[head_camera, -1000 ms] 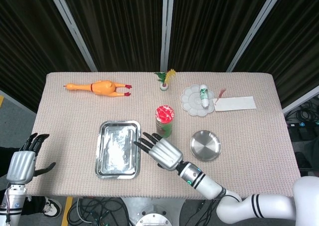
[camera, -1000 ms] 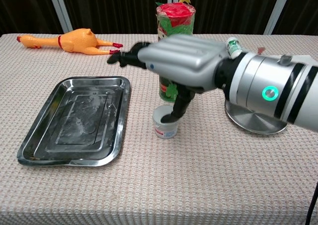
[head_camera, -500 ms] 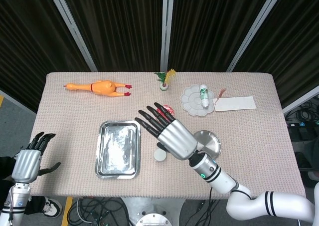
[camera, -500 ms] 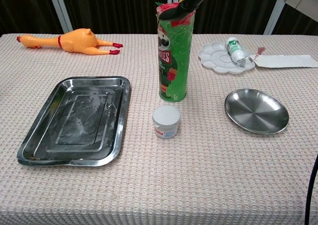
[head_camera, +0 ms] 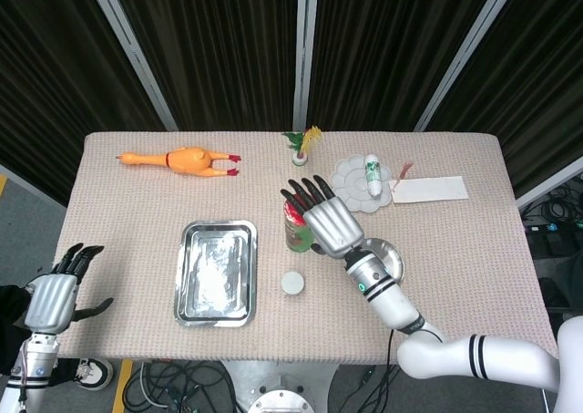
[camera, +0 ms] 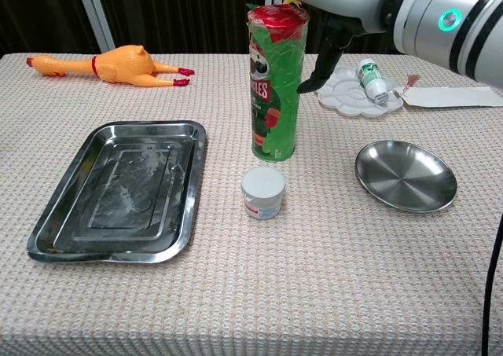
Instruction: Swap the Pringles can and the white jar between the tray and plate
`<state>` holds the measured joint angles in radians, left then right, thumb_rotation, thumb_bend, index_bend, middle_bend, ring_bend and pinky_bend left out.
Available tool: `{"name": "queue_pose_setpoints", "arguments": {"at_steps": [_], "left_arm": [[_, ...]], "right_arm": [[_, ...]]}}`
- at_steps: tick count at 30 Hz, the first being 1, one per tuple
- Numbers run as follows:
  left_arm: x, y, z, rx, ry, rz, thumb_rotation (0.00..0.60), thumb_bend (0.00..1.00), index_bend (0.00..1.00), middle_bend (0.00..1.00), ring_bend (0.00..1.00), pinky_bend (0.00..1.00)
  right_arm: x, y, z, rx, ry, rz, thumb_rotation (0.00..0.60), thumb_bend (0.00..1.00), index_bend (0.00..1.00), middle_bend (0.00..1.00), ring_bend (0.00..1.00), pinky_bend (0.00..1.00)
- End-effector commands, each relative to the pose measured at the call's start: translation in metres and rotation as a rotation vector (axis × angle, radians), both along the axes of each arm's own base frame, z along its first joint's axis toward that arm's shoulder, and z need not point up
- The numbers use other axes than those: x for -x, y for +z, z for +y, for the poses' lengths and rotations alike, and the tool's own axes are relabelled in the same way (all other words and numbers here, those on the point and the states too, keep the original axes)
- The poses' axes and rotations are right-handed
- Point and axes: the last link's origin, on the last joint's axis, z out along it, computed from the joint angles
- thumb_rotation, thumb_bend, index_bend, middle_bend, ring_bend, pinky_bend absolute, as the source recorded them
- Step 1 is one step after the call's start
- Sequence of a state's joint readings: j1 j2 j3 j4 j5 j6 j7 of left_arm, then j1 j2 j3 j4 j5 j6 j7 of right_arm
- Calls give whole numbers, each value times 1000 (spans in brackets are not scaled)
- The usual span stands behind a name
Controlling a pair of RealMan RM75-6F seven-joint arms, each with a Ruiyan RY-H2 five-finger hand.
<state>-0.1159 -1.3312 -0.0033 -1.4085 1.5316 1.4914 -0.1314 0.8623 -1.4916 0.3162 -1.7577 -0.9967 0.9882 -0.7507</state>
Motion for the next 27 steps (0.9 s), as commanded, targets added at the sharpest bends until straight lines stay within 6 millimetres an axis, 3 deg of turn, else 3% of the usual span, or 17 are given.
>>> {"name": "queue_pose_setpoints", "arguments": {"at_steps": [1,3,7,9,12,17,22,27], "left_arm": [[2,1,-1,-2,6,-1,600,104,156,159,74,312],[4,1,-1,-3,11,-4,600,104,156,159,74,312],[7,0,1,-1,19,-11,600,104,156,159,74,312],[7,0,1,-1,16,-11,600,104,156,159,74,312],[6,-1,2,0,10,-10,600,104,157,159,74,312],[2,0,3,3,-6,-11,600,104,156,159,74,312],[-4,-4,4,17,-26,-11,600,104,156,159,74,312],[-11,-10,7,34,-42,-11,600,104,156,159,74,311]], "right_arm": [[-7,-9,-9,1,-11,26,600,117,13,43,1,185],[-9,-9,-10,22,-11,13,600,167,79,93,37,289],[-12,-9,-11,73,17,-30,600,287,360,354,302,555],[-13,-6,-11,92,35,-45,600,313,431,405,363,603],[-14,8,-7,127,62,-78,600,326,483,439,399,614],[-6,53,10,207,94,-123,600,325,508,455,416,622],[23,92,36,263,72,-100,600,326,509,456,416,622],[55,111,56,245,3,-50,600,325,516,458,416,622]]}}
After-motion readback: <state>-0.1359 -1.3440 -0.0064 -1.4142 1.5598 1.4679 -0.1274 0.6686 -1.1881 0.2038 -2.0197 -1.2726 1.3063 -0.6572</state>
